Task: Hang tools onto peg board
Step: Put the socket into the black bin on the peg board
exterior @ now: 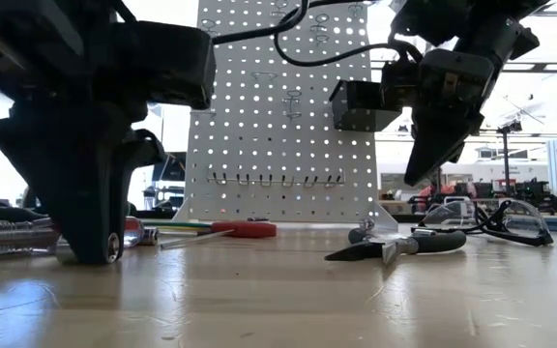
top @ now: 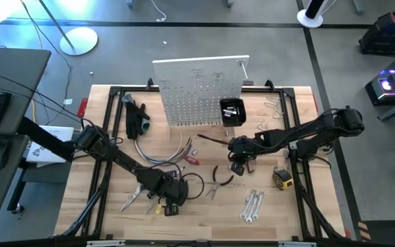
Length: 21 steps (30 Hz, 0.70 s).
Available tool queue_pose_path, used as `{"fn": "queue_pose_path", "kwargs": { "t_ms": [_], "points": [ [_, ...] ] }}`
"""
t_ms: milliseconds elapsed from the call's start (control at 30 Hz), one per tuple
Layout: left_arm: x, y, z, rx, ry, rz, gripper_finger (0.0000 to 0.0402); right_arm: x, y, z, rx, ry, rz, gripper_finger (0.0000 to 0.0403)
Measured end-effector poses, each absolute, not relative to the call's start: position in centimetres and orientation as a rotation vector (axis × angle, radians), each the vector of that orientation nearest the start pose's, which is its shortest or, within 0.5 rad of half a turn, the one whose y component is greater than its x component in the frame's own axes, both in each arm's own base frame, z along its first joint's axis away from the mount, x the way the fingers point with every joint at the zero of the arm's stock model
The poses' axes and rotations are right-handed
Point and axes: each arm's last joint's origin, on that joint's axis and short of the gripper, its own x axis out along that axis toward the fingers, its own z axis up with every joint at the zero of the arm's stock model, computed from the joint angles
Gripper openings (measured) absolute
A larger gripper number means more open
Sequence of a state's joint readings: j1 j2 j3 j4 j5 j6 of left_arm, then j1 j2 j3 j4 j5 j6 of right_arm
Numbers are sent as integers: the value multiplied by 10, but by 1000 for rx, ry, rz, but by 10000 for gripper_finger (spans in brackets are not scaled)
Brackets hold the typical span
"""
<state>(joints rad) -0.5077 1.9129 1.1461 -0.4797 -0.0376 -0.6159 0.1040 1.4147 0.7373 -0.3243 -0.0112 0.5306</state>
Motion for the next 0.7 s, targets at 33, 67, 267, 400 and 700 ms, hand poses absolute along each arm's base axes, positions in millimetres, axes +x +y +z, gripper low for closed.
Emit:
{"fn": "queue_pose_path", "kwargs": {
  "t_ms": [33, 67, 267, 400, 700],
  "points": [
    [313, -171, 135, -201, 1279, -14, 45, 258, 27, 176, 442, 1005, -155, 0],
    [311, -170, 137, -209, 1286, -8, 45, 258, 28, 176, 448, 1007, -150, 0],
    [307, -144, 164, -206, 1275, 76, 45, 255, 30, 183, 499, 1002, -75, 0],
    [313, -104, 203, -106, 1133, 203, 45, 244, 29, 203, 515, 957, -35, 0],
    [364, 3, 295, -143, 586, 372, 45, 205, 22, 260, 504, 678, -79, 0]
  ]
}}
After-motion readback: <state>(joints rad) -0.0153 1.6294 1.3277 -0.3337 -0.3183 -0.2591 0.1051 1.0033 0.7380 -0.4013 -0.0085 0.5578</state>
